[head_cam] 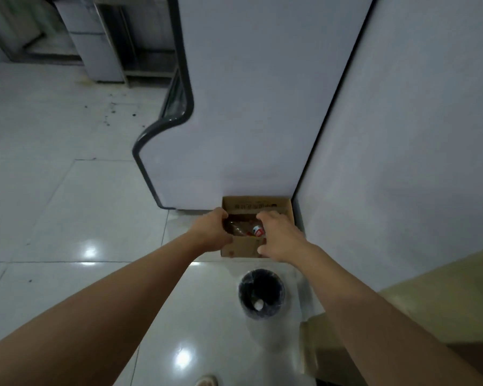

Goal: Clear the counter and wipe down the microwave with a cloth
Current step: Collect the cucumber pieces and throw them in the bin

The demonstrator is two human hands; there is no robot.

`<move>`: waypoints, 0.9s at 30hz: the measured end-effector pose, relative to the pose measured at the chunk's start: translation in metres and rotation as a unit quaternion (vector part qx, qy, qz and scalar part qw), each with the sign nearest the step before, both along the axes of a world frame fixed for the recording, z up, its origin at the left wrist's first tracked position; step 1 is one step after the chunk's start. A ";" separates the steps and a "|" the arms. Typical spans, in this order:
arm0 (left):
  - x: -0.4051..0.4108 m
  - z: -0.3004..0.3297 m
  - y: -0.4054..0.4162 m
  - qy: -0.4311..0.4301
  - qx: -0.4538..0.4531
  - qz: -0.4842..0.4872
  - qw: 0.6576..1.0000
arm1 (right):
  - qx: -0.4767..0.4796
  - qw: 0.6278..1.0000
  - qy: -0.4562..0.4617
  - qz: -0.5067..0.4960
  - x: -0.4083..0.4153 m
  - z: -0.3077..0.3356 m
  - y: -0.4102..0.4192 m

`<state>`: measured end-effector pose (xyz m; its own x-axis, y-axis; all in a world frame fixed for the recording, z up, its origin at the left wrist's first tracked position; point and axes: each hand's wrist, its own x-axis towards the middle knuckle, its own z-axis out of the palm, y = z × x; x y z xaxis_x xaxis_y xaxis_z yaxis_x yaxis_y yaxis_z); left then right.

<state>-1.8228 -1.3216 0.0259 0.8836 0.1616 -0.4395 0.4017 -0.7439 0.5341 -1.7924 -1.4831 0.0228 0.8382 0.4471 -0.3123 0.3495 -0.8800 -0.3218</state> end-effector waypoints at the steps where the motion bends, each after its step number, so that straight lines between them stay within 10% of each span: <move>1: -0.004 0.011 0.009 -0.009 -0.003 0.017 1.000 | 0.002 1.000 -0.003 0.012 0.000 0.011 0.008; 27: -0.078 0.165 0.387 -0.144 0.039 0.123 0.981 | 0.001 0.986 -0.125 0.112 -0.033 0.174 0.377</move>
<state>-1.9006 -0.9350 0.1912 0.8996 0.4083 -0.1552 0.4147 -0.6868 0.5970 -1.8256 -1.1060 0.1963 0.7691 0.6299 -0.1080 0.6032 -0.7713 -0.2032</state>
